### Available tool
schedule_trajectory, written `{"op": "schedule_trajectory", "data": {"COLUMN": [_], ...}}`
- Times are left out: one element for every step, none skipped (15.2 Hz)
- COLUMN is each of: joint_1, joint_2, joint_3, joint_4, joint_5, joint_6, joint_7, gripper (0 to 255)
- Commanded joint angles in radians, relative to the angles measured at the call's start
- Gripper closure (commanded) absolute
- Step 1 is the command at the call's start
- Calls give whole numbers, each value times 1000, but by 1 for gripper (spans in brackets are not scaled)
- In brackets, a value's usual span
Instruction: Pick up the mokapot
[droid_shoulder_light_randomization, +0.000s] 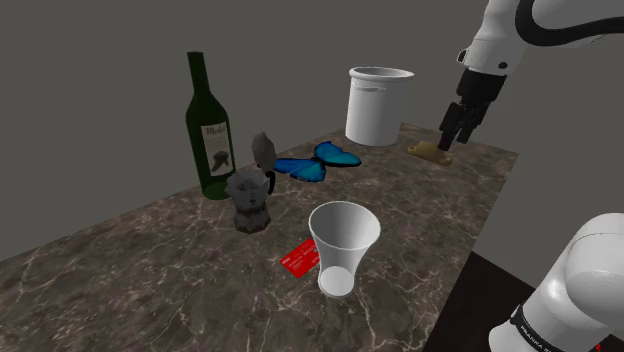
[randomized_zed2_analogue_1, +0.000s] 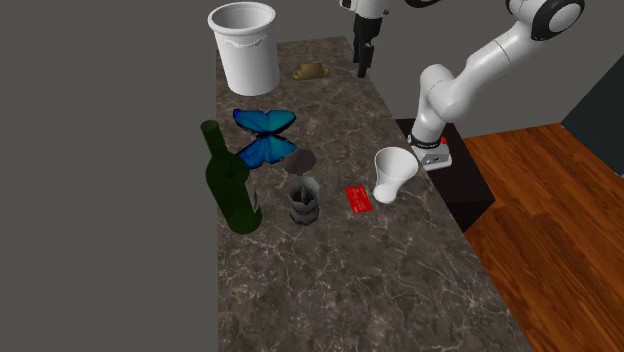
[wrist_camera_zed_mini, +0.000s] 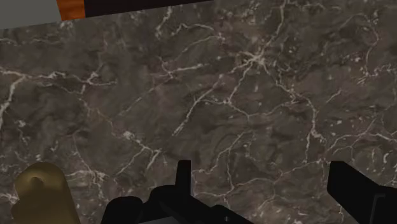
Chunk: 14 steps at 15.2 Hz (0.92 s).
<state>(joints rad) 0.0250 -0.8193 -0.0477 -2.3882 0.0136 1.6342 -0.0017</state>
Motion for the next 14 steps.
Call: {"op": "schedule_trajectory", "data": {"joint_1": [0, 5, 9, 13, 17, 20, 23, 26, 28, 30, 31, 31, 31, 30], "joint_2": [0, 6, 14, 24, 35, 48, 63, 79, 97, 116, 137, 159, 182, 207], "joint_3": [0, 26, 53, 79, 105, 131, 156, 182, 207, 232, 257, 281, 306, 331], "joint_4": [0, 4, 9, 16, 24, 34, 45, 58, 72, 88, 105, 124, 144, 166], "joint_5": [0, 16, 31, 46, 61, 74, 88, 100, 112, 122, 132, 140, 148, 154], "joint_6": [0, 2, 4, 7, 9, 13, 16, 20, 24, 28, 32, 36, 40, 44], "joint_7": [0, 36, 71, 107, 142, 177, 212, 247, 282, 317, 352, 387, 422, 458], "gripper": [0, 0, 0, 0, 0, 0, 0, 0, 0, 0, 0, 0, 0, 0]}}
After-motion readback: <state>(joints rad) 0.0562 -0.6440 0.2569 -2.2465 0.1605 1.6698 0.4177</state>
